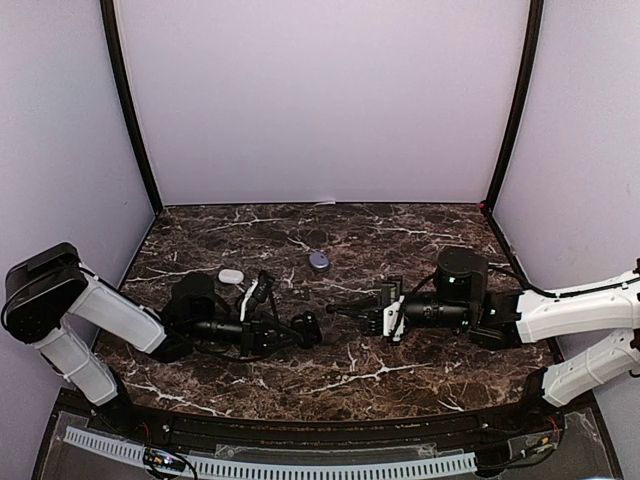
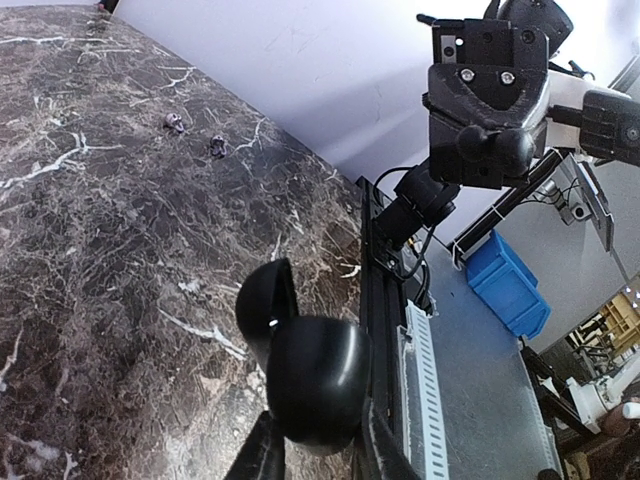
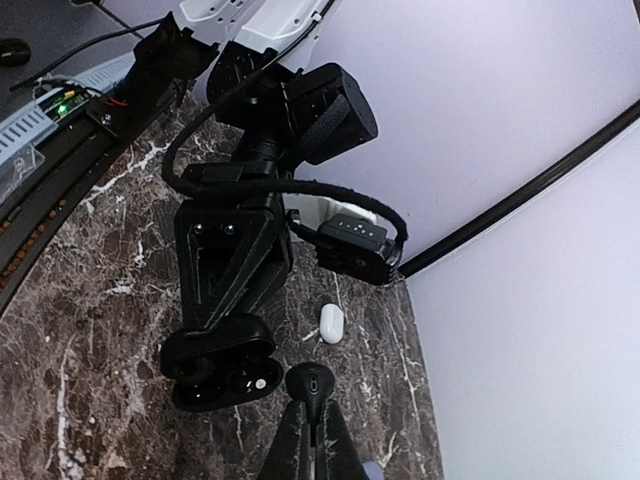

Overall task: Insert the wireless bluetooth earbuds into the charging case
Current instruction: Insert the left earbud into the left side groove of the charging case.

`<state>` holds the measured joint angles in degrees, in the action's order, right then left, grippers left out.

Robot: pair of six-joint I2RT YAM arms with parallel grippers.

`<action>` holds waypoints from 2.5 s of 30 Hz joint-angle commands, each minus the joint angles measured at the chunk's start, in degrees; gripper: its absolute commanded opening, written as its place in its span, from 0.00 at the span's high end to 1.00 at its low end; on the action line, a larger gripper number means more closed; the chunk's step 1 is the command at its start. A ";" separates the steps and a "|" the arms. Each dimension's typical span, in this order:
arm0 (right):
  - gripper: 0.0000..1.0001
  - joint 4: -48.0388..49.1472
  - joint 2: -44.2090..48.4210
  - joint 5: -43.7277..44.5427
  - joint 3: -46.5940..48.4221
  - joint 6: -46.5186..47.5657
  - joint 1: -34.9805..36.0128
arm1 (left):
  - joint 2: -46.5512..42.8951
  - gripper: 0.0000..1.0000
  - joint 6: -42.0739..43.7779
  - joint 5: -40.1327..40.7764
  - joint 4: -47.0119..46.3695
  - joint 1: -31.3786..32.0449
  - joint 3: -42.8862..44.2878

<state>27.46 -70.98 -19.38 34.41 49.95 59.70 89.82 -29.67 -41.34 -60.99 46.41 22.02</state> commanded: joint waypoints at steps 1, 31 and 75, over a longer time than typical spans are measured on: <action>1.00 3.23 0.92 0.77 -0.21 12.52 0.93 | -2.60 0.87 -1.79 -3.62 8.63 0.26 3.15; 1.00 14.39 -5.56 8.31 -5.13 46.59 6.78 | -3.92 0.87 -6.36 -18.80 19.56 0.26 9.52; 1.00 13.04 -7.10 13.39 -7.83 61.13 11.68 | 3.52 0.89 8.43 -28.06 43.65 0.70 22.31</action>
<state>39.66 -77.32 -6.55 25.28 110.98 70.57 94.43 -22.65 -68.14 -18.35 46.81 43.22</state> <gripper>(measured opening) 0.006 0.234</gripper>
